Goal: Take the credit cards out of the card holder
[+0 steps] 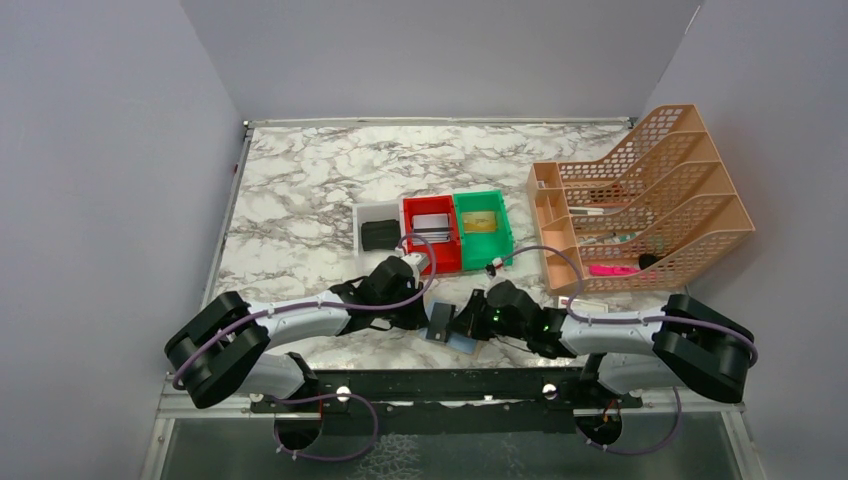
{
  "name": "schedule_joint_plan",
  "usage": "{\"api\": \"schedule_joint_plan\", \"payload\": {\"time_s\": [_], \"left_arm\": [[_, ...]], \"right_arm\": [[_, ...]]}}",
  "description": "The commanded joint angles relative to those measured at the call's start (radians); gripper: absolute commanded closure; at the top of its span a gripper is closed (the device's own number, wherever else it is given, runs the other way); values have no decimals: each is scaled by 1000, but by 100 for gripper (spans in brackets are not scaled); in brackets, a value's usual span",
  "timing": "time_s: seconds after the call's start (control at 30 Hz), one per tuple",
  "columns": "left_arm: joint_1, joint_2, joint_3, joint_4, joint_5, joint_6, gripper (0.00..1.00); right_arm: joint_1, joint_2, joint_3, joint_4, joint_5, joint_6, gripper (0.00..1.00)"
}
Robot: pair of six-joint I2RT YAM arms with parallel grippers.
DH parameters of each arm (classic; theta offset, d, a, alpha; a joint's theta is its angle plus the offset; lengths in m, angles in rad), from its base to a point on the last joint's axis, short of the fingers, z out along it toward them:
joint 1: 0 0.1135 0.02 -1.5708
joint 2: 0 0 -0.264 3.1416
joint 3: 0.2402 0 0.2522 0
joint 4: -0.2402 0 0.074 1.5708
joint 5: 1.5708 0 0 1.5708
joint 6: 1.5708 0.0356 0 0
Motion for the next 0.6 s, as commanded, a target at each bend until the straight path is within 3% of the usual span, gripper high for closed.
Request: {"api": "schedule_joint_plan", "payload": {"time_s": [0.0, 0.4, 0.57], "left_arm": [[-3, -2, 12, -50, -54, 6, 91], [-4, -10, 15, -55, -62, 2, 91], [-5, -76, 29, -52, -63, -10, 81]], "right_arm": [[-2, -39, -26, -1, -1, -1, 89], [-4, -124, -60, -74, 49, 6, 88], [-4, -91, -67, -36, 56, 22, 88]]}}
